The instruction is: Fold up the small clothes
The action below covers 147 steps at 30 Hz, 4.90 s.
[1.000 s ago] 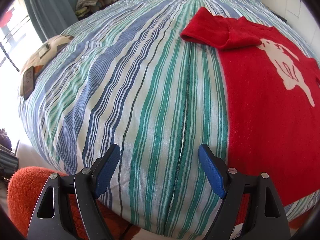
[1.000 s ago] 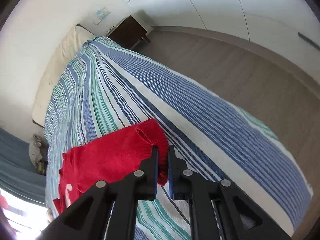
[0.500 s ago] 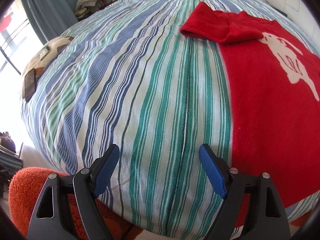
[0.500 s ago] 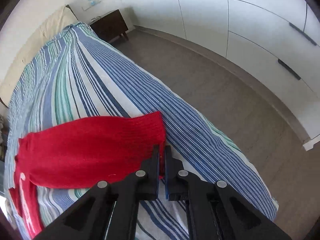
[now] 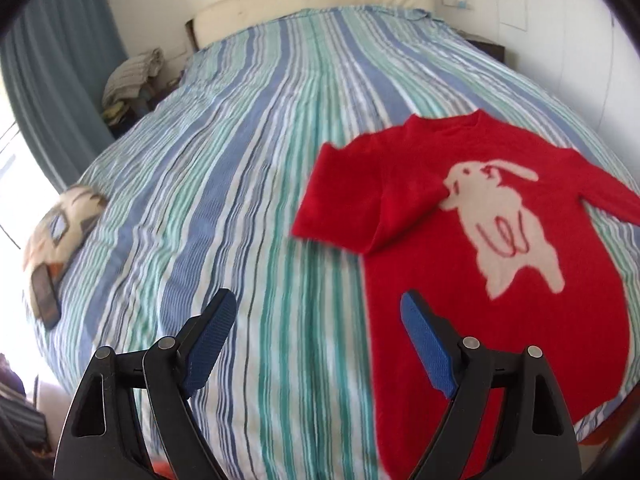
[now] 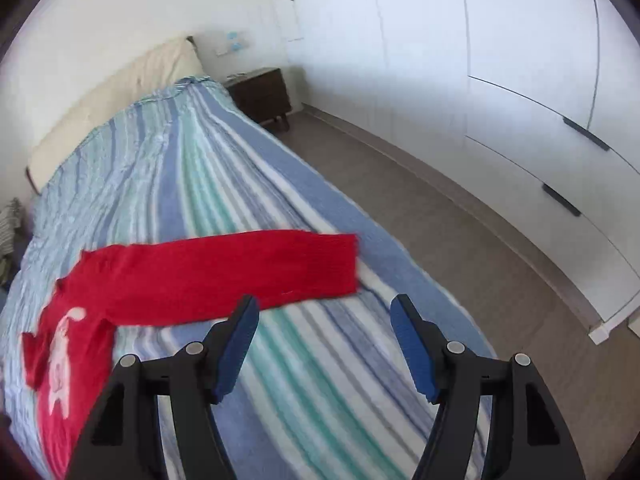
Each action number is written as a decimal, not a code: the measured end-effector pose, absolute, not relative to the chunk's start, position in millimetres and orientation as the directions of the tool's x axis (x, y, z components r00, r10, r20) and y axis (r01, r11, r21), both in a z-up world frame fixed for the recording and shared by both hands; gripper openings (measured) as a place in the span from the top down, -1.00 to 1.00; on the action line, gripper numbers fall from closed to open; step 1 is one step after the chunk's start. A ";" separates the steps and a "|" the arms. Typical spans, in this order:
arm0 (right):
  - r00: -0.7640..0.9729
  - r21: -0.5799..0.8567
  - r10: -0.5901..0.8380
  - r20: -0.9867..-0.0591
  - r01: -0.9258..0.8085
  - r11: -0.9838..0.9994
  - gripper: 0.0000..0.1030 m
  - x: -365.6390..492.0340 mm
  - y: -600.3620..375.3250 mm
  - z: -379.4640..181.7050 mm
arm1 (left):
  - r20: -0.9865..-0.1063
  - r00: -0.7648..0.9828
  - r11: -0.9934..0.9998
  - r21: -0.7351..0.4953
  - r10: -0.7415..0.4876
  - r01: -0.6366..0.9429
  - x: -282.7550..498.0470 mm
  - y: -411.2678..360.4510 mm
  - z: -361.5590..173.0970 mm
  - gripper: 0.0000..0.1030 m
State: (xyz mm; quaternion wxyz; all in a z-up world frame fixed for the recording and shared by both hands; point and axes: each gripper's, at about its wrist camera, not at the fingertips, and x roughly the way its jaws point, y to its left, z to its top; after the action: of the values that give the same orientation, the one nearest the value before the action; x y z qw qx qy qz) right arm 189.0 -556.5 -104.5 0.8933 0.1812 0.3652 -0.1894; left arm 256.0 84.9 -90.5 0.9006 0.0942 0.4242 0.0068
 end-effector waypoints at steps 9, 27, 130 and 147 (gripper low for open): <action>0.679 0.250 0.047 -0.733 0.204 0.946 -0.42 158.3 -415.7 -140.5 | -0.911 0.413 0.988 0.060 -0.004 0.144 450.2 54.2 -127.1 -0.44; 0.639 0.165 0.051 -0.768 0.121 0.979 -0.42 174.6 -394.3 -155.8 | -0.777 0.626 0.910 -0.209 0.067 -0.357 417.7 243.5 -61.8 0.90; 0.654 -0.018 -0.209 -0.727 0.286 0.958 -1.00 204.5 -370.7 -227.4 | -0.782 0.593 0.872 0.139 -0.195 0.469 323.7 133.9 -217.3 -0.99; 0.657 -0.015 -0.206 -0.725 0.284 0.959 -1.00 204.2 -371.5 -225.9 | -0.782 0.593 0.872 0.139 -0.194 0.469 323.5 133.5 -217.2 -0.99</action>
State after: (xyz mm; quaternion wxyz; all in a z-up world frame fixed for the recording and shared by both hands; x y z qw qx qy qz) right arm 204.2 -371.5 -225.9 0.9090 0.0498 0.3913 -0.1348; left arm 323.5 133.5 -217.2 0.8765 0.1676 0.4098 -0.1891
